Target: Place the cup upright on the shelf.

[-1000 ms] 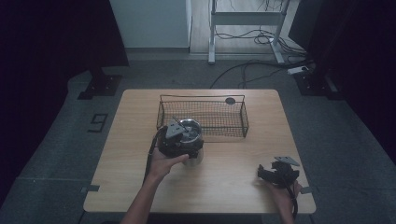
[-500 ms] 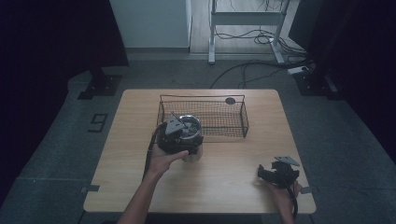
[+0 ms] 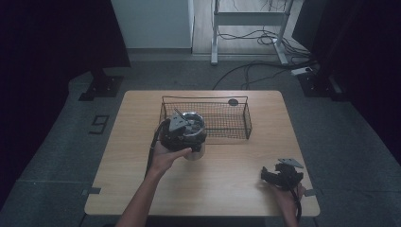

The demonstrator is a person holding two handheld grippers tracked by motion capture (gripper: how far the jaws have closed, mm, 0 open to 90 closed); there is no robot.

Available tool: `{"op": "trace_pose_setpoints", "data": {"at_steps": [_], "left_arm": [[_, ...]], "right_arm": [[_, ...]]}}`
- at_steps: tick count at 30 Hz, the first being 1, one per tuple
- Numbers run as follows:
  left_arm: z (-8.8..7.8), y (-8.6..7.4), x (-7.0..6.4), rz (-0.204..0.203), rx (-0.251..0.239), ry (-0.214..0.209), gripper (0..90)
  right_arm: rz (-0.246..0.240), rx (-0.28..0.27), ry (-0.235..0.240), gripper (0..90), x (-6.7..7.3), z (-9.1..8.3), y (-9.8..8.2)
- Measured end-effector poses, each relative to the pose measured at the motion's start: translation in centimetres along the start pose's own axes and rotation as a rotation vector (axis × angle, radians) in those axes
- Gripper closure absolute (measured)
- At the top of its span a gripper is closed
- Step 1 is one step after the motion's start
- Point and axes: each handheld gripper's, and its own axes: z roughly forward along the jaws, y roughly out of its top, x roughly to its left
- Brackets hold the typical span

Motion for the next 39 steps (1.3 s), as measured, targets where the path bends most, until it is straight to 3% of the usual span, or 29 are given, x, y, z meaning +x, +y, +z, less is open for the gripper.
{"op": "trace_pose_setpoints", "data": {"at_steps": [34, 39], "left_arm": [[0.9, 3.5, 0.1, 0.026, -0.027, 0.005, 4.0], [1.0, 4.1, 0.2, 0.03, -0.036, -0.009, 4.0]], "right_arm": [[-0.002, -0.002, 0.0, 2.0, 0.0, 0.0, 0.0], [-0.002, -0.002, 0.0, 2.0, 0.0, 0.0, 0.0]]}}
